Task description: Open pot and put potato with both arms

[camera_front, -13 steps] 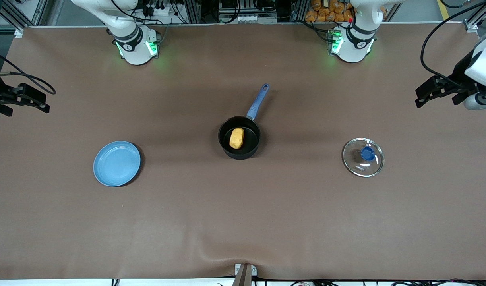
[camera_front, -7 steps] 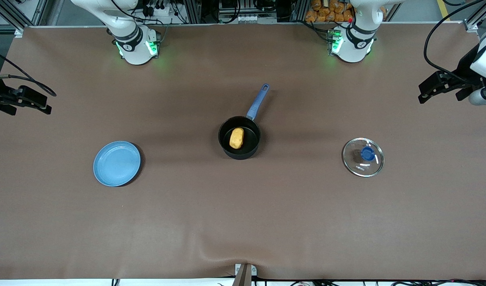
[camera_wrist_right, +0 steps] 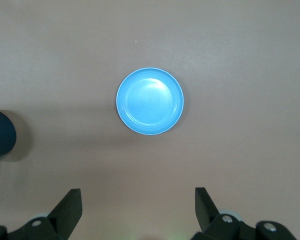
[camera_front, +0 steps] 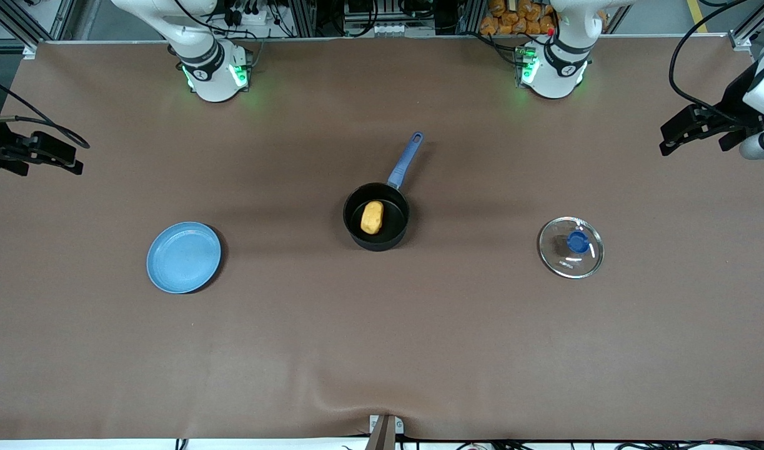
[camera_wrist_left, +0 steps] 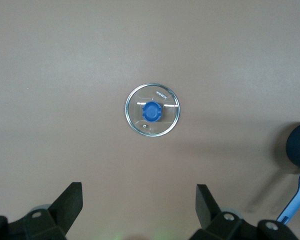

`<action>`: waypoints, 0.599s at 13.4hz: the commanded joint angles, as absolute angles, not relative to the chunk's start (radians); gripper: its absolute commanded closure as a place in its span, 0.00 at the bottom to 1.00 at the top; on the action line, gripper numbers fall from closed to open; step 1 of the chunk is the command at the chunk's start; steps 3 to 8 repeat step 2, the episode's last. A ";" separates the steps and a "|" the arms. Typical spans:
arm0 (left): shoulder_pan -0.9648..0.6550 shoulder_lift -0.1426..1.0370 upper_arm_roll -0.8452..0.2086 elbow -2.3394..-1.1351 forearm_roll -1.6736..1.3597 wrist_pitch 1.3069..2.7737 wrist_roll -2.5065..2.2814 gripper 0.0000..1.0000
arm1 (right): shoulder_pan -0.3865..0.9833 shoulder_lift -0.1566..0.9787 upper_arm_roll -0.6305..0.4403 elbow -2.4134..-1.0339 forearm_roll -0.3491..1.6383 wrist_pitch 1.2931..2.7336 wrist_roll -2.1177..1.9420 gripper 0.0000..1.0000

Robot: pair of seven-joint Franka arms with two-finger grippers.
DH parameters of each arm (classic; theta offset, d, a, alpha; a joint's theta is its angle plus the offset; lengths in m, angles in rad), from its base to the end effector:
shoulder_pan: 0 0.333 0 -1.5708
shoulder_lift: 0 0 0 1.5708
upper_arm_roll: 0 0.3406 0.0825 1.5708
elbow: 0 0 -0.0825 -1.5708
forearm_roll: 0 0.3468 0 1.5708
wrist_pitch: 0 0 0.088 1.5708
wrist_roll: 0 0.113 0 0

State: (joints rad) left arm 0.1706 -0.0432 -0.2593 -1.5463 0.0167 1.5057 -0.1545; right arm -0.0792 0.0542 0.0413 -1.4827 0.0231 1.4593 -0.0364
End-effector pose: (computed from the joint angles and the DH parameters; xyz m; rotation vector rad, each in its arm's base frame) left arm 0.4948 -0.0456 0.6691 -3.1124 -0.1045 -0.0070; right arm 0.5233 -0.0177 0.6434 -3.1112 -0.0003 0.1192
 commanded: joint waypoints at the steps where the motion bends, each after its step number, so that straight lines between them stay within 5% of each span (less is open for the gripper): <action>1: 0.178 -0.029 -0.264 -1.522 0.008 1.483 -0.146 0.00 | -0.060 0.055 0.035 -1.470 0.035 1.440 -0.018 0.00; 8: 0.178 -0.029 -0.265 -1.526 0.005 1.482 -0.144 0.00 | -0.060 0.055 0.035 -1.471 0.035 1.437 -0.018 0.00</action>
